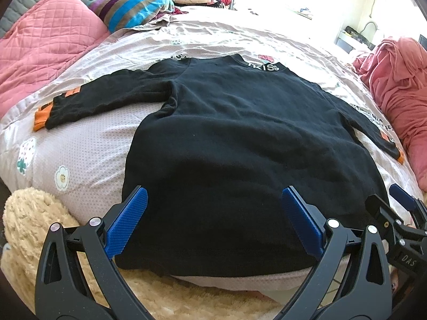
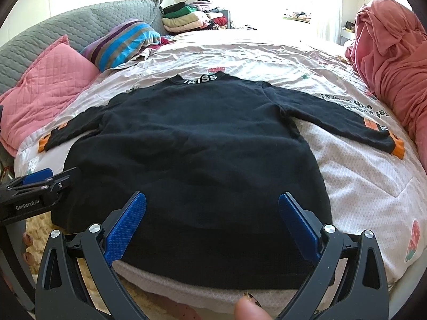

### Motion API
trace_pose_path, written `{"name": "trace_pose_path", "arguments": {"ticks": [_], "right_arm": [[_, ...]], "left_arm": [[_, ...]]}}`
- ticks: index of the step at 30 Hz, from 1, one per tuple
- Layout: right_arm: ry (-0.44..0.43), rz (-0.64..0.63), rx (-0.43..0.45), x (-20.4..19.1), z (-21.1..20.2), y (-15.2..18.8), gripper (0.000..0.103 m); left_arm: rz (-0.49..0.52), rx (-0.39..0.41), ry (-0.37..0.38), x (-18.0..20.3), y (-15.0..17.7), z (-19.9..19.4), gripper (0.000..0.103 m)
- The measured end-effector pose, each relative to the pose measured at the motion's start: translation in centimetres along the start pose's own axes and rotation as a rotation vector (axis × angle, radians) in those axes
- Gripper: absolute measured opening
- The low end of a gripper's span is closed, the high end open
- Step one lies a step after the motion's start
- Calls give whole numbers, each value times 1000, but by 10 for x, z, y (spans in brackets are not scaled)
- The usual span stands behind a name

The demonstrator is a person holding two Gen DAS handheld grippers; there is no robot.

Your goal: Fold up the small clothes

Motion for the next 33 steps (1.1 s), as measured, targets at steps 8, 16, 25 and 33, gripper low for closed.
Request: {"name": "trace_pose_path", "arguments": {"ticks": [8, 16, 25, 33], "right_arm": [[-2, 9, 20, 5, 8, -23, 99], [3, 18, 41, 12, 19, -47, 99], [10, 39, 42, 22, 36, -70, 99], [30, 81, 28, 39, 57, -86, 99]], "left_arm": [[-7, 11, -11, -3, -19, 4, 95], [-2, 17, -22, -5, -38, 11, 95], [-4, 9, -18, -1, -60, 27, 95], [5, 4, -16, 4, -81, 43, 95]]}}
Point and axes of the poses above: each gripper's, at about its wrist camera, not at the fingertips, and z roughly the way its jaws point, x to its right, y to its underside, the point moved 3 cm from there along z, roughly the way its jaws point, and after that the axes turned 3 degrees about -y, right-handed, at the moved point
